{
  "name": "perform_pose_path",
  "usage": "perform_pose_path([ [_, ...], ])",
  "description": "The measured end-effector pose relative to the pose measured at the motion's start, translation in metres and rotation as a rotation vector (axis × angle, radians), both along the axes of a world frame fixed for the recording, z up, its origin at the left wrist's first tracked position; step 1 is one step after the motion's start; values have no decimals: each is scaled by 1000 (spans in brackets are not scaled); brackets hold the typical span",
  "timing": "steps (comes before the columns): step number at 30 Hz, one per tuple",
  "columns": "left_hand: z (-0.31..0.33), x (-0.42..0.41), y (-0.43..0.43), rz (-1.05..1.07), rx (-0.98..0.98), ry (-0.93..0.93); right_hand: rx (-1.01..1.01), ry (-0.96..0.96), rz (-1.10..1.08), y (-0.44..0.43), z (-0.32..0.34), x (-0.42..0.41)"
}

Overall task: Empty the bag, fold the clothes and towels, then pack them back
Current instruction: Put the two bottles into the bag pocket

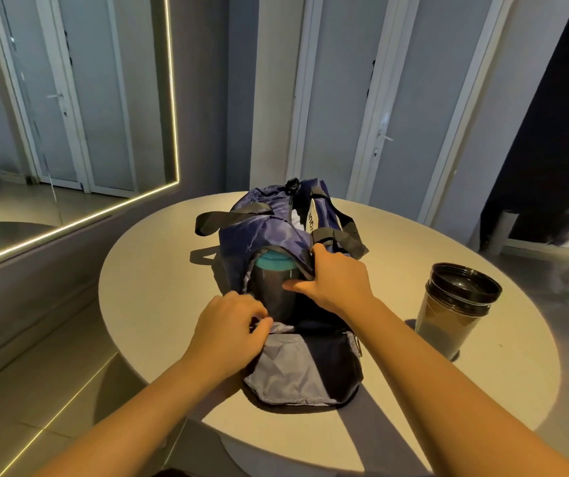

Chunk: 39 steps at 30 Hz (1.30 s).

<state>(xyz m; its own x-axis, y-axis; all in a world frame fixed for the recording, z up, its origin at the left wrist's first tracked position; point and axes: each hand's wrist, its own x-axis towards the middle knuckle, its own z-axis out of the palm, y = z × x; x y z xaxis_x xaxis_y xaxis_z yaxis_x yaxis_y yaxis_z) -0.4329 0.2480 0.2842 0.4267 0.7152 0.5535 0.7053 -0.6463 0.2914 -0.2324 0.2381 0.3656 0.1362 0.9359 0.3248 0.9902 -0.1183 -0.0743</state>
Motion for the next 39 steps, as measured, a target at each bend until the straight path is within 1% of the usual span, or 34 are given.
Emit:
perform_pose_path([
  [2, 15, 3, 3, 72, 98, -228, 1, 52, 89, -11, 9, 6],
  [4, 30, 11, 6, 115, 191, -297, 44, 79, 151, -25, 16, 13],
  [5, 37, 17, 8, 129, 219, -283, 71, 78, 167, -32, 19, 15],
  [7, 50, 28, 17, 144, 219, -184, 113, 45, 171, -46, 24, 17],
  [9, 54, 38, 28, 112, 145, -80, 119, 15, 157, -61, 26, 21],
  [10, 52, 41, 34, 88, 112, -54, 141, 31, 146, -70, 25, 24],
  [12, 46, 45, 41, 51, 94, -71, 280, 121, 113, -89, 21, 37],
  [15, 40, 51, 43, 21, 101, -127, 643, 165, 31, -112, 13, 66],
  [16, 38, 53, 42, 15, 108, -137, 731, 179, -20, -118, 11, 76],
  [18, 37, 56, 41, 11, 120, -150, 817, 246, -150, -123, 8, 99],
  [21, 37, 60, 44, 19, 114, -146, 742, 458, -326, -125, -4, 126],
  [23, 38, 63, 45, 25, 93, -156, 668, 597, -348, -126, -18, 135],
  [25, 41, 66, 46, 11, 97, -151, 619, 711, -322, -122, -32, 138],
  [31, 43, 61, 58, 26, 103, -73, 626, 916, -279, -107, -63, 146],
  [37, 53, 50, 54, 59, 59, 106, 604, 1004, -253, -104, -77, 146],
  [38, 54, 48, 49, 70, 73, 109, 603, 1018, -234, -106, -77, 145],
  [39, 55, 48, 40, 65, 104, 74, 601, 1034, -210, -108, -77, 142],
])
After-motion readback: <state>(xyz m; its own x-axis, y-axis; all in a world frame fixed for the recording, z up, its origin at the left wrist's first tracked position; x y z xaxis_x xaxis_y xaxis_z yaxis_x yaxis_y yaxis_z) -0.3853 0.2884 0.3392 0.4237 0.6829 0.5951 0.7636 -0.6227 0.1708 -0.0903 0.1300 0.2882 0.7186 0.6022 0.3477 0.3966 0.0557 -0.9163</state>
